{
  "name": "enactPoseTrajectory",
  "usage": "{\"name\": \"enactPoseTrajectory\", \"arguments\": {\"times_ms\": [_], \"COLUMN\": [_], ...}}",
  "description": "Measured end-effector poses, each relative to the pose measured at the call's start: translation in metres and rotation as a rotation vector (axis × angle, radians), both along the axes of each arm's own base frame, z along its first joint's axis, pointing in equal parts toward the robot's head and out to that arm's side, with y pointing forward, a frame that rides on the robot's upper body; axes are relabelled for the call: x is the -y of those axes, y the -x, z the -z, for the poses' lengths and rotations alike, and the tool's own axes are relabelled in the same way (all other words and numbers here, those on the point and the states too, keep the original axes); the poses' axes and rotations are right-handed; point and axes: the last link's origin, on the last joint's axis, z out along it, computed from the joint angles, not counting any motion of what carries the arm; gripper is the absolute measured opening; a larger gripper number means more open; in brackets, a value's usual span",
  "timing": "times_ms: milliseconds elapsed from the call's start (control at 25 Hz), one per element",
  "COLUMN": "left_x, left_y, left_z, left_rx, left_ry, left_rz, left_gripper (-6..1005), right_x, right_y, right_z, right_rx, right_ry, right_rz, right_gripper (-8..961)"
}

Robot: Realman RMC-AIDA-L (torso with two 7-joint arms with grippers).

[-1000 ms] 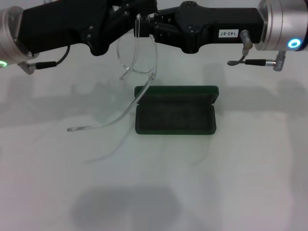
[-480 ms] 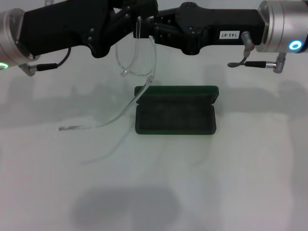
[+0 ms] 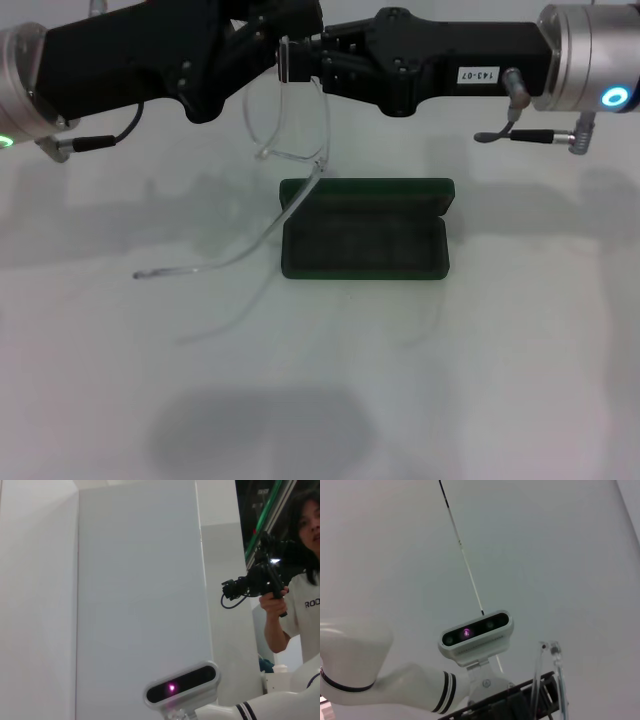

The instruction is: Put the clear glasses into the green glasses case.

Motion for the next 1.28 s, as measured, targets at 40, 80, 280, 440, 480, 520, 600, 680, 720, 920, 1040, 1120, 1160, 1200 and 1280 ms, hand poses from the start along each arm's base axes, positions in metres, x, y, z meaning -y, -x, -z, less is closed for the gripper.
{"name": "enactPoseTrajectory", "arguments": {"times_ms": [40, 80, 280, 440, 480, 520, 600, 680, 720, 920, 1040, 1120, 1160, 1200, 1280], "left_x": [0.000, 0.000, 0.000, 0.000, 0.000, 0.000, 0.000, -0.001, -0.001, -0.003, -0.004, -0.005, -0.005, -0.005, -0.005], "left_y": [0.000, 0.000, 0.000, 0.000, 0.000, 0.000, 0.000, 0.000, 0.001, 0.002, 0.000, -0.001, -0.002, -0.002, -0.002], "left_z": [0.000, 0.000, 0.000, -0.001, -0.001, -0.001, -0.001, -0.002, -0.003, -0.010, -0.015, -0.017, -0.018, -0.020, -0.023], "left_rx": [0.000, 0.000, -0.003, -0.003, -0.003, -0.003, -0.002, -0.002, -0.003, -0.005, 0.008, 0.016, 0.021, 0.025, 0.029], "left_ry": [0.000, 0.000, 0.002, 0.002, 0.002, 0.002, 0.001, -0.001, -0.002, -0.011, -0.013, -0.008, -0.006, -0.004, -0.003], "left_rz": [0.000, 0.000, 0.000, 0.002, 0.003, 0.003, 0.003, 0.002, 0.001, 0.000, 0.005, 0.012, 0.016, 0.020, 0.024], "left_gripper": [39, 39, 38, 38, 38, 38, 38, 38, 38, 38, 38, 38, 38, 38, 38], "right_x": [0.000, 0.000, -0.002, -0.005, -0.005, -0.006, -0.007, -0.009, -0.009, -0.012, -0.012, -0.012, -0.012, -0.012, -0.012], "right_y": [-0.001, -0.001, -0.002, -0.003, -0.003, -0.004, -0.006, -0.010, -0.010, -0.019, -0.024, -0.029, -0.031, -0.033, -0.036], "right_z": [0.000, 0.000, 0.000, -0.001, -0.001, -0.001, -0.001, -0.003, -0.003, -0.014, -0.022, -0.028, -0.031, -0.033, -0.038], "right_rx": [-0.001, -0.001, 0.000, 0.004, 0.006, 0.008, 0.011, 0.014, 0.014, 0.023, 0.028, 0.024, 0.017, 0.009, -0.019], "right_ry": [0.000, -0.001, -0.017, -0.043, -0.049, -0.057, -0.070, -0.099, -0.099, -0.184, -0.241, -0.280, -0.299, -0.315, -0.350], "right_rz": [0.002, 0.003, 0.007, 0.015, 0.016, 0.018, 0.025, 0.036, 0.036, 0.053, 0.066, 0.084, 0.091, 0.097, 0.110], "right_gripper": [89, 89, 88, 88, 88, 88, 88, 88, 88, 88, 87, 87, 87, 87, 87]}}
